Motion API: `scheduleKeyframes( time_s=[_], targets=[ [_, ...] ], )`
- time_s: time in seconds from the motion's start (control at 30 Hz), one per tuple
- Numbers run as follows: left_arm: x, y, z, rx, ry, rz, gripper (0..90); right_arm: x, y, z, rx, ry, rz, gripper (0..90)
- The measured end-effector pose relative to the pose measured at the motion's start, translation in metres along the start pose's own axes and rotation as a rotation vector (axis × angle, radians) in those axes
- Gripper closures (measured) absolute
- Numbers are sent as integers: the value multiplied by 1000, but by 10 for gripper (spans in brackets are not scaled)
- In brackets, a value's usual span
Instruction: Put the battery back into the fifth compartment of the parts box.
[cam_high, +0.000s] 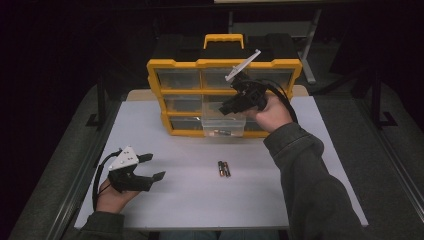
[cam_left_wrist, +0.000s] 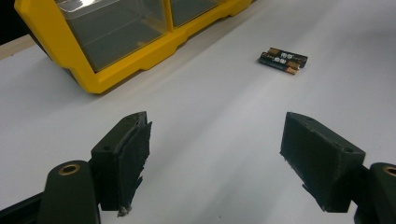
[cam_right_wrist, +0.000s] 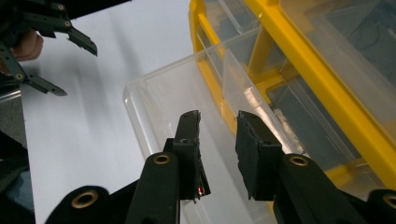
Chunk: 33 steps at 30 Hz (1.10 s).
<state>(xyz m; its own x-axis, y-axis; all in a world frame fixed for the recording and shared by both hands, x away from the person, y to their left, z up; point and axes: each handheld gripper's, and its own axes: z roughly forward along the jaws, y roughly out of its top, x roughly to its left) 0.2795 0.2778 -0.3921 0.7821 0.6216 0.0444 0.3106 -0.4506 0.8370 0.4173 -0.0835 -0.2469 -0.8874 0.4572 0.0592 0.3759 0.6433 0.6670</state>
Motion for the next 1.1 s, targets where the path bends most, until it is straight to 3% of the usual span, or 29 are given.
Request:
scheduleKeyframes(
  time_s=[0.27, 0.57, 1.1],
  targets=[
    [-1, 0, 1, -6, -5, -11, 231, 12, -4, -17, -30, 15, 7, 636],
    [-3, 1, 2, 0, -11, -1, 231, 27, -22, -30, -70, 30, -2, 617],
    [-4, 1, 3, 0, -8, -3, 232, 53, -62, -23, -69, 47, -3, 594]
  ],
)
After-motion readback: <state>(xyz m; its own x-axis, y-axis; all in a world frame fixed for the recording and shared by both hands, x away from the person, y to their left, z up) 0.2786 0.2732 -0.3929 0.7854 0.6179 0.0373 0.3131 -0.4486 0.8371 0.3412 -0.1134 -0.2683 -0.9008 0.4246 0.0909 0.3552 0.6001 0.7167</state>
